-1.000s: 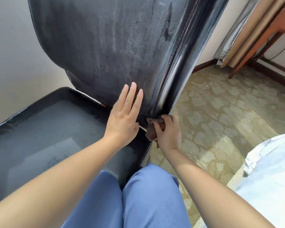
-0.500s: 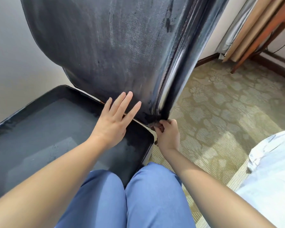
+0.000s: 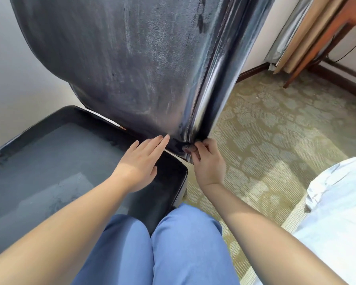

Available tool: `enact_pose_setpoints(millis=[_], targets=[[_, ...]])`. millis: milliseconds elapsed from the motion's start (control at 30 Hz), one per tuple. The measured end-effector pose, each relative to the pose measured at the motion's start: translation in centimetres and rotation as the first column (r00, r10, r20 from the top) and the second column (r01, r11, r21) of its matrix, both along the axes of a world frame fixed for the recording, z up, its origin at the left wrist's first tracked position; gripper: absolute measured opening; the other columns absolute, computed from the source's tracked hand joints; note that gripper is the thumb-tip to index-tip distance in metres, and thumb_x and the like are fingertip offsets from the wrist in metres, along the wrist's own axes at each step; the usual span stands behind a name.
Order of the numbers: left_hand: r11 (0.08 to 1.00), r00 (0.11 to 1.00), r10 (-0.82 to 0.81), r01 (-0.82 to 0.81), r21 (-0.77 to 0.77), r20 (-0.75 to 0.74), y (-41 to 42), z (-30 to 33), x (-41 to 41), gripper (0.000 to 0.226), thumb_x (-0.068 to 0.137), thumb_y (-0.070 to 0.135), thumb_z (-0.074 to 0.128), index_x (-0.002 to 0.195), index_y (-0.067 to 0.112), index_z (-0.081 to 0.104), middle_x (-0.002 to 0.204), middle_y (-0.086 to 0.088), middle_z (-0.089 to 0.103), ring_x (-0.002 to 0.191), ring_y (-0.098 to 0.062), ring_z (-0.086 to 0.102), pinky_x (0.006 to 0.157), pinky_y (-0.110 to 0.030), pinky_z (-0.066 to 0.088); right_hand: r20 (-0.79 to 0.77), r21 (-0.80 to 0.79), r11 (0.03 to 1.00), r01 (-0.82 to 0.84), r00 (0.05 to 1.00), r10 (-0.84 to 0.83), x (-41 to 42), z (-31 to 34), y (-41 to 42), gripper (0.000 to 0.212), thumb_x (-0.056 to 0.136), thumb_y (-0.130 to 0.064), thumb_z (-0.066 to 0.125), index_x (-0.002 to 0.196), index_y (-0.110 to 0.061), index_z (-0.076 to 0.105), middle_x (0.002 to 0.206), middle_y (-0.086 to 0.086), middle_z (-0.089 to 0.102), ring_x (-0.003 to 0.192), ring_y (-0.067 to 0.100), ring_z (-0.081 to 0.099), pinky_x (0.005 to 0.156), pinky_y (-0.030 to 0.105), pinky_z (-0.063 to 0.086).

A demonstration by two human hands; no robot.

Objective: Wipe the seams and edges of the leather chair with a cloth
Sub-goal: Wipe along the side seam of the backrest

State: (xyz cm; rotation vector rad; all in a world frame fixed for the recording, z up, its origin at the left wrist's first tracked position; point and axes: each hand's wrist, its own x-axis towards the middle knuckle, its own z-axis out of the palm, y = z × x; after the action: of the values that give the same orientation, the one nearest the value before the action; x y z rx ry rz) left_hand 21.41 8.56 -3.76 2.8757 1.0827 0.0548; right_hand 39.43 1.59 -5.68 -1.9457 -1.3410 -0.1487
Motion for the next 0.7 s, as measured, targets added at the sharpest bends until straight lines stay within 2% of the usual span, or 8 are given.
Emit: enact_pose_setpoints(millis=[100,233,333,433,500,567,633,700], targets=[[0.995,0.997,0.055,-0.059,-0.077,-0.053,0.4,-0.9,0.1,0.085,0.095,0.023,0.045,0.151,0.026,-0.019,0.162,0.003,-0.001,0.148,-0.019,0.010,0.119,-0.039,0.014,0.054,-0.129,0.991,-0.025,0.998,0.032,1.1,-0.8,0.1,0.027,0.093,-0.035,0.044,0.095,-0.018,0.064,0.078,-0.021,0.043,0.066,-0.006,0.049,0.054,0.014,0.033],[0.971,0.994,0.088,-0.099,-0.218,-0.059,0.2,-1.4,1.0,0.089,0.094,0.019,0.047,0.150,0.031,-0.021,0.163,0.004,0.003,0.148,-0.016,0.011,0.119,-0.042,0.014,0.001,-0.178,0.980,-0.086,0.996,0.088,1.5,-2.3,0.1,0.028,0.097,-0.035,0.041,0.104,-0.018,0.062,0.091,-0.017,0.048,0.082,0.006,0.046,0.070,0.025,0.041],[0.960,0.997,0.061,-0.071,-0.271,-0.044,-0.3,-1.7,2.1,0.094,0.091,0.018,0.050,0.149,0.032,-0.022,0.161,0.003,0.014,0.147,-0.016,0.015,0.119,-0.044,0.018,0.157,-0.161,0.982,-0.094,0.980,0.120,1.3,-2.5,0.1,0.014,0.083,-0.014,0.067,0.096,-0.009,0.067,0.098,-0.009,0.051,0.074,0.015,0.050,0.052,0.023,0.040],[0.946,0.997,0.054,-0.071,-0.315,-0.063,-0.7,-1.3,3.0,0.094,0.091,0.018,0.051,0.150,0.032,-0.021,0.159,0.003,0.020,0.144,-0.017,0.023,0.118,-0.046,0.021,0.301,-0.259,0.955,-0.143,0.928,0.221,1.7,-2.3,-0.1,0.033,0.056,0.003,0.082,0.086,-0.001,0.068,0.090,0.009,0.064,0.064,0.028,0.059,0.042,0.025,0.042],[0.934,0.993,0.068,-0.097,-0.345,-0.093,-0.8,-0.9,3.0,0.093,0.091,0.019,0.051,0.150,0.030,-0.020,0.157,0.003,0.025,0.141,-0.019,0.029,0.116,-0.047,0.025,0.287,-0.274,0.948,-0.161,0.927,0.240,1.6,-1.8,-0.2,0.028,0.061,0.001,0.079,0.086,-0.003,0.067,0.090,0.009,0.062,0.067,0.029,0.059,0.045,0.026,0.043],[0.916,0.985,0.093,-0.142,-0.374,-0.145,-0.8,-0.7,2.7,0.091,0.093,0.023,0.051,0.151,0.028,-0.019,0.157,0.002,0.025,0.141,-0.020,0.027,0.115,-0.049,0.026,0.191,-0.281,0.946,-0.160,0.957,0.219,1.7,-1.2,-0.3,0.013,0.086,-0.015,0.061,0.098,-0.010,0.064,0.095,-0.004,0.055,0.077,0.022,0.054,0.058,0.025,0.038],[0.897,0.972,0.106,-0.185,-0.402,-0.211,-0.7,-0.7,2.3,0.089,0.094,0.032,0.052,0.152,0.026,-0.016,0.159,0.003,0.018,0.145,-0.020,0.019,0.114,-0.052,0.026,0.144,-0.244,0.950,-0.195,0.962,0.234,1.9,-1.2,-0.6,0.024,0.096,-0.029,0.043,0.107,-0.017,0.060,0.097,-0.016,0.044,0.079,0.018,0.053,0.065,0.025,0.038],[0.885,0.961,0.106,-0.208,-0.416,-0.255,-0.7,-0.9,2.1,0.090,0.095,0.039,0.053,0.153,0.026,-0.014,0.161,0.004,0.010,0.148,-0.021,0.009,0.114,-0.054,0.025,0.146,-0.175,0.965,-0.198,0.964,0.224,2.1,-1.1,-0.7,0.026,0.096,-0.032,0.042,0.111,-0.019,0.059,0.101,-0.019,0.043,0.078,0.020,0.057,0.067,0.026,0.040]])
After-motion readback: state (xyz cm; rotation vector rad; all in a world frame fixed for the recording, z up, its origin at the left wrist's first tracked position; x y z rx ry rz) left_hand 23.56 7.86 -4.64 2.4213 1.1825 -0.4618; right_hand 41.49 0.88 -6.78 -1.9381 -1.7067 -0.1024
